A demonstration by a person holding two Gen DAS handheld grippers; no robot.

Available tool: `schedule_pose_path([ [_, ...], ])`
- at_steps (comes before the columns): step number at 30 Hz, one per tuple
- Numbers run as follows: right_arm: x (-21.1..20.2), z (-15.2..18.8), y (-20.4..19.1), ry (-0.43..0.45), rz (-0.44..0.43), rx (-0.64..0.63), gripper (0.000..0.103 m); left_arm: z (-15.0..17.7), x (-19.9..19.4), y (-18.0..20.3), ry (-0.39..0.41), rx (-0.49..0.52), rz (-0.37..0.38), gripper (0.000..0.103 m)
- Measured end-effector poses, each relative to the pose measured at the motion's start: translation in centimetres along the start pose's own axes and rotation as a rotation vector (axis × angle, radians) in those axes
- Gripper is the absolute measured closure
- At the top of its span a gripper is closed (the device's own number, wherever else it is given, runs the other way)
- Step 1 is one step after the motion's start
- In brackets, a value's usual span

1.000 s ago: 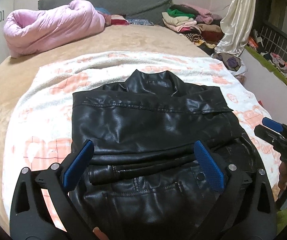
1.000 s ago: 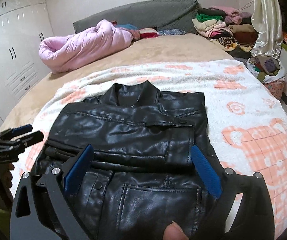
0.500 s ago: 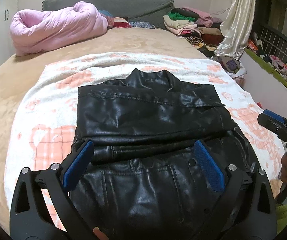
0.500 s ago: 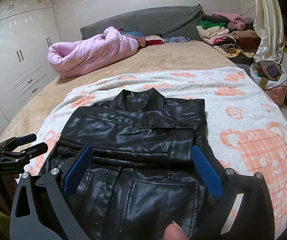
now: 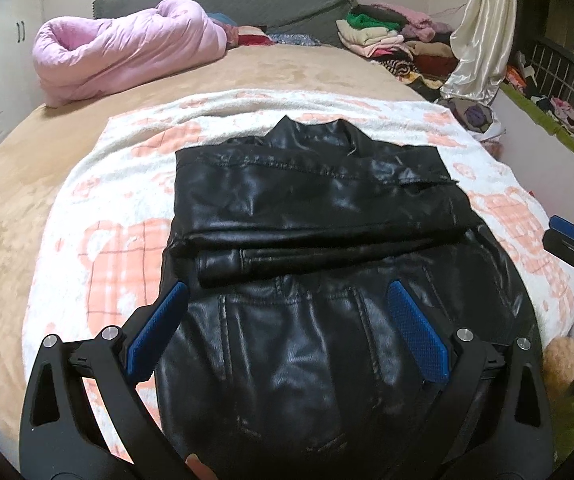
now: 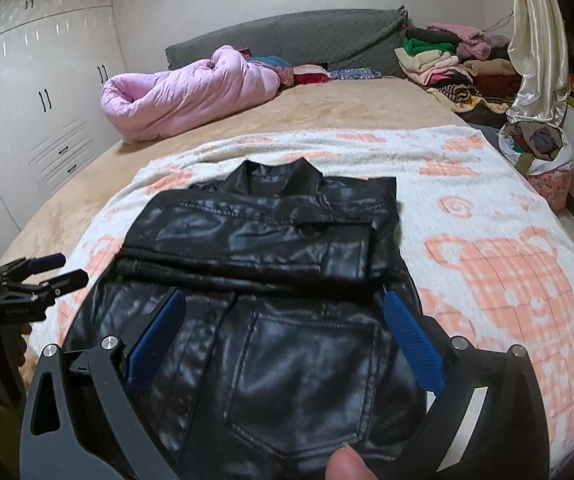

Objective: Fold large clothes

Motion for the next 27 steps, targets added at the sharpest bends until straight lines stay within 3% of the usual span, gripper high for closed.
schedule_pose_path([
  [17, -1.3, 5.1, 1.4, -0.063, -0.001, 0.002, 0.005, 4.0, -1.0, -1.6, -0.051, -0.002, -0.069, 0.010],
  [27, -2.3, 8.7, 2.5, -0.112, -0.008, 0.021, 0.005, 7.3, -1.9, -4.0, -0.095, -0.056, -0.094, 0.010],
])
Point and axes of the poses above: each gripper's, at about its wrist camera, not at the fingertips, and x roughly the way its jaws point, y to its right, z to its underside, the point moved 7 cm from there along x, roughly the way its jaws point, and after that the axes turned 9 degrees about -x, right-handed, at the moved point
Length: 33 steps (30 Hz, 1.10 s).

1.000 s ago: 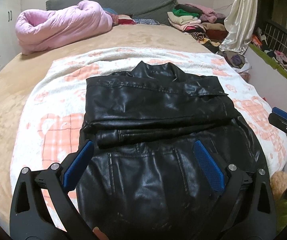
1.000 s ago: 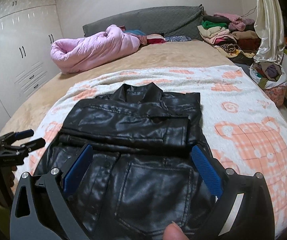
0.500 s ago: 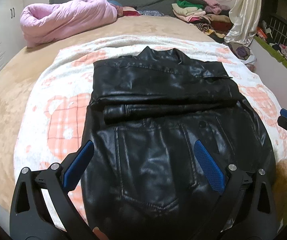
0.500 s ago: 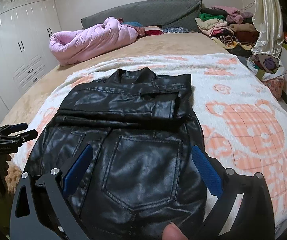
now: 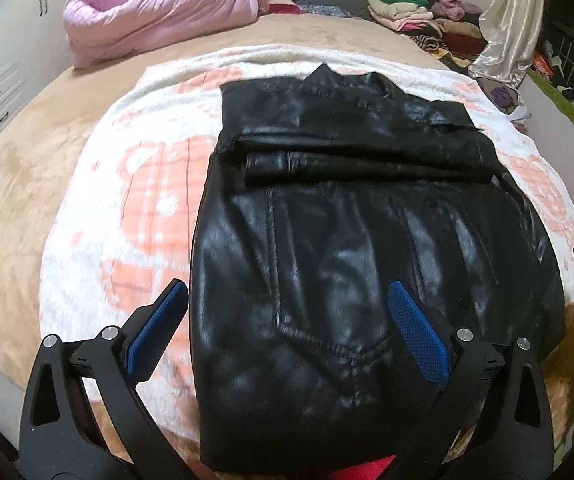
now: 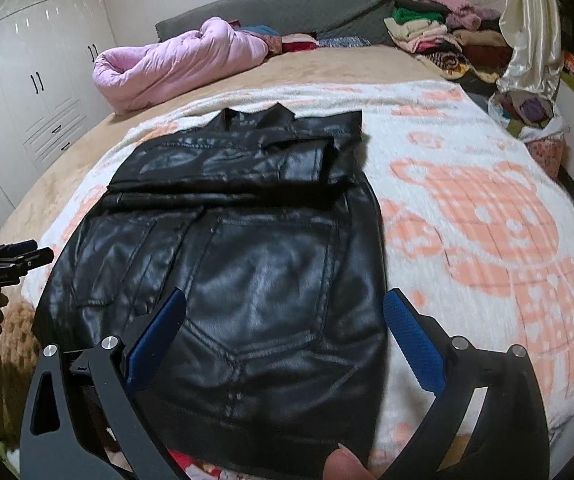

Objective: Fold large clothes

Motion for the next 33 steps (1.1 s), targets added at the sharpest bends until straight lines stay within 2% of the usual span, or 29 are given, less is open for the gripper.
schedule_pose_path([
  [10, 0.2, 4.2, 0.4, -0.100, -0.021, 0.010, 0.005, 2.7, -0.5, -2.5, -0.036, -0.044, -0.010, 0.010],
  [20, 0.3, 6.4, 1.0, -0.146, -0.070, 0.037, 0.005, 5.1, -0.1, -4.7, -0.088, -0.087, 0.002, 0.010],
  [25, 0.7, 7.4, 1.4, -0.173, -0.095, 0.059, 0.005, 6.2, 0.3, -4.9, -0.113, -0.104, 0.063, 0.010],
  [27, 1.0, 7.8, 1.6, -0.180, -0.109, 0.073, 0.005, 6.5, 0.6, -4.9, -0.126, -0.115, 0.083, 0.019],
  [29, 1.3, 8.1, 1.7, -0.197, -0.122, 0.082, 0.005, 6.9, 0.9, -4.8, -0.143, -0.121, 0.100, 0.034],
  [31, 1.5, 8.6, 1.7, -0.215, -0.136, 0.084, 0.005, 7.4, 1.3, -4.7, -0.164, -0.121, 0.106, 0.042],
  [33, 1.7, 8.9, 1.6, -0.230, -0.139, 0.089, 0.005, 7.7, 1.7, -4.6, -0.170, -0.112, 0.095, 0.042],
])
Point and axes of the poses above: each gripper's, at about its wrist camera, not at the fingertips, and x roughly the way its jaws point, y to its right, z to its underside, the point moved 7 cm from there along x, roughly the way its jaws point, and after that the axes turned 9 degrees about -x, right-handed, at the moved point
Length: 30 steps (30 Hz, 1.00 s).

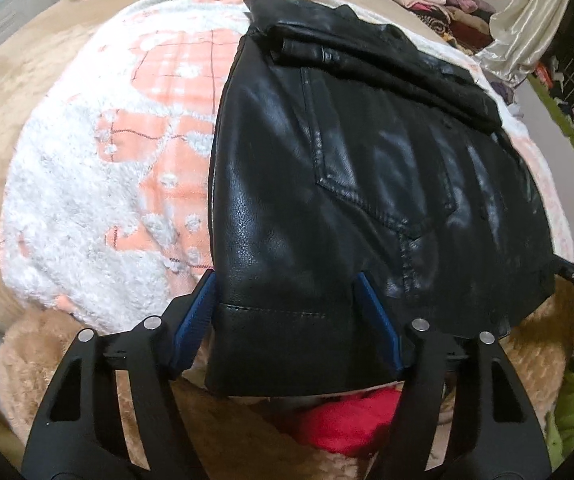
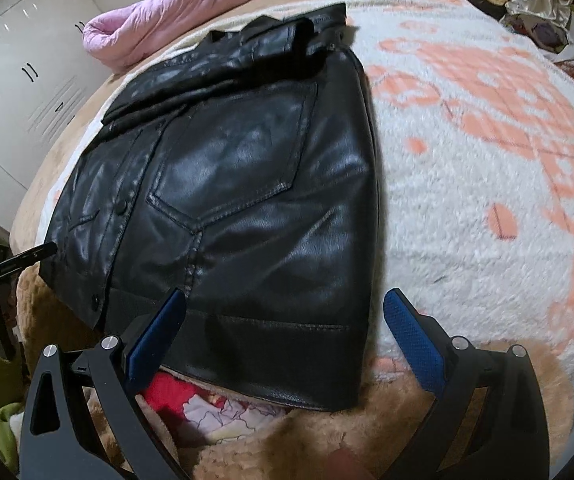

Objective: Fold large clothes

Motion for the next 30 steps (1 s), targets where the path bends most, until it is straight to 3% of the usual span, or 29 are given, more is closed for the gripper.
schedule_pose_path([
  [5, 0.7, 0.9, 0.3, -0.026, -0.020, 0.007, 0.008, 0.3, 0.9, -0.8, -0.029, -0.055, 0.030, 0.045],
  [7, 0.6, 1.1, 0.0, -0.025, -0.011, -0.007, 0.033, 0.3, 1.0, -0.6, -0.022, -0.040, 0.005, 0.051],
  [8, 0.5, 1.1, 0.0, -0.022, -0.005, -0.016, 0.036, 0.3, 1.0, -0.5, -0.018, -0.035, -0.006, 0.055],
  [10, 0.1, 1.1, -0.2, -0.004, -0.006, -0.031, 0.061, 0.2, 0.8, -0.3, -0.011, -0.022, -0.020, 0.065],
  [13, -0.9, 0.9, -0.3, 0.051, -0.034, -0.029, 0.079, -0.2, 0.0, -0.1, 0.013, -0.014, -0.023, 0.081],
  [17, -3.2, -0.3, -1.1, 0.149, -0.092, -0.046, 0.084, -1.0, -1.5, 0.3, 0.049, -0.013, 0.006, 0.095],
  [22, -6.7, -3.3, -1.5, 0.298, -0.191, -0.021, 0.089, -2.4, -3.9, 1.6, 0.107, -0.004, 0.057, 0.097],
  [30, -9.6, -8.8, -1.1, 0.421, -0.224, 0.006, 0.093, -7.3, -7.4, 3.9, 0.217, -0.009, 0.127, 0.097],
])
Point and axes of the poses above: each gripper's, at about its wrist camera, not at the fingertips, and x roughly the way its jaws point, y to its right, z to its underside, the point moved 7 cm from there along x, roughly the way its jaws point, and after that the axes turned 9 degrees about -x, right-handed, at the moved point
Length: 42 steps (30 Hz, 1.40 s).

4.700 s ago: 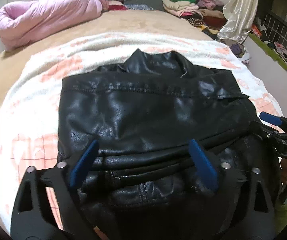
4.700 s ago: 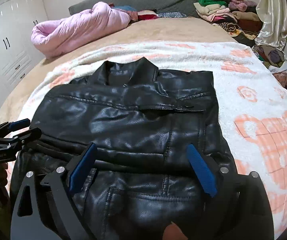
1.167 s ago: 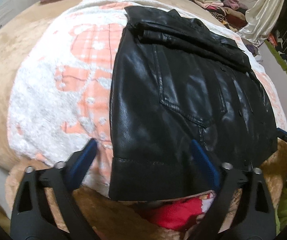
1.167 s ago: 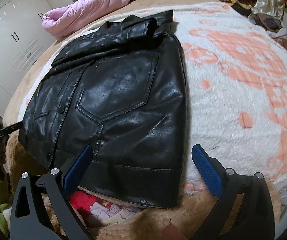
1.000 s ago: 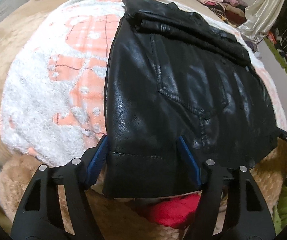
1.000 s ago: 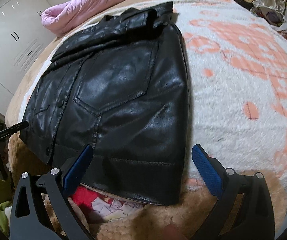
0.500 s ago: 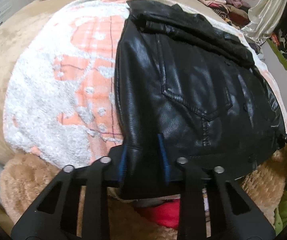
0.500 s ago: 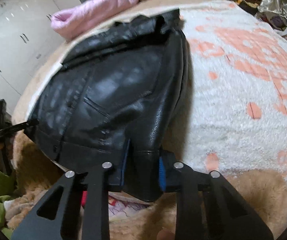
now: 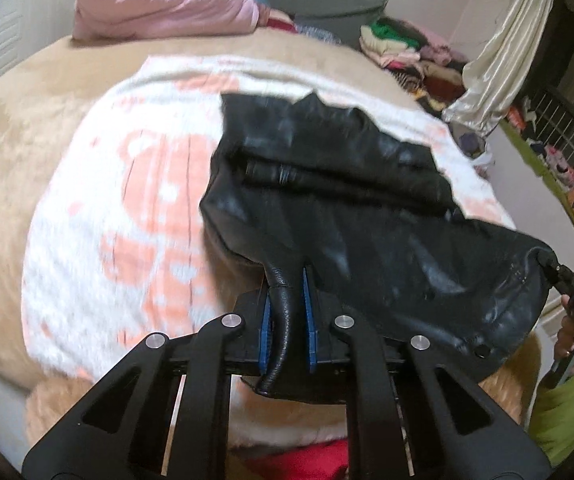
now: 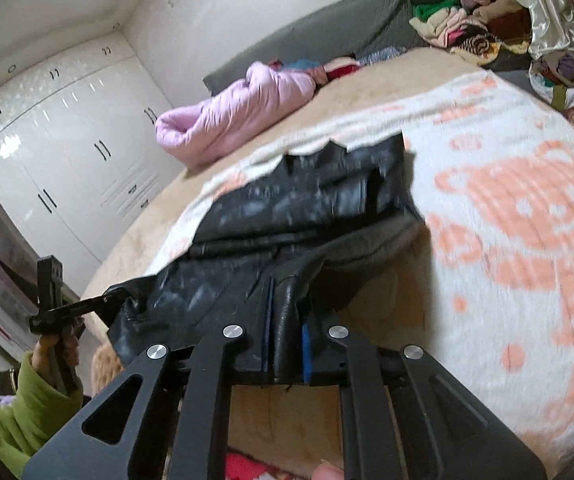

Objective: Fold large clothes

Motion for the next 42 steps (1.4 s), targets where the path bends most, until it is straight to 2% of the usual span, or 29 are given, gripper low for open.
schedule_pose_path([
  [8, 0.4, -4.8, 1.4, 0.084, 0.024, 0.047, 0.093, -5.2, -0.6, 1.8, 0.094, -0.005, 0.031, 0.097],
  [17, 3.2, -9.1, 3.5, 0.121, 0.046, 0.108, 0.093, -9.6, 1.1, 3.0, 0.120, -0.005, 0.040, 0.097],
  [28, 7.6, -12.9, 5.8, 0.102, 0.098, 0.138, 0.093, -13.8, 4.5, 2.8, 0.117, 0.003, 0.022, 0.096],
  [42, 12.9, -14.9, 8.4, 0.012, 0.172, 0.118, 0.091, -16.9, 9.6, 1.6, 0.069, -0.028, 0.021, 0.095],
])
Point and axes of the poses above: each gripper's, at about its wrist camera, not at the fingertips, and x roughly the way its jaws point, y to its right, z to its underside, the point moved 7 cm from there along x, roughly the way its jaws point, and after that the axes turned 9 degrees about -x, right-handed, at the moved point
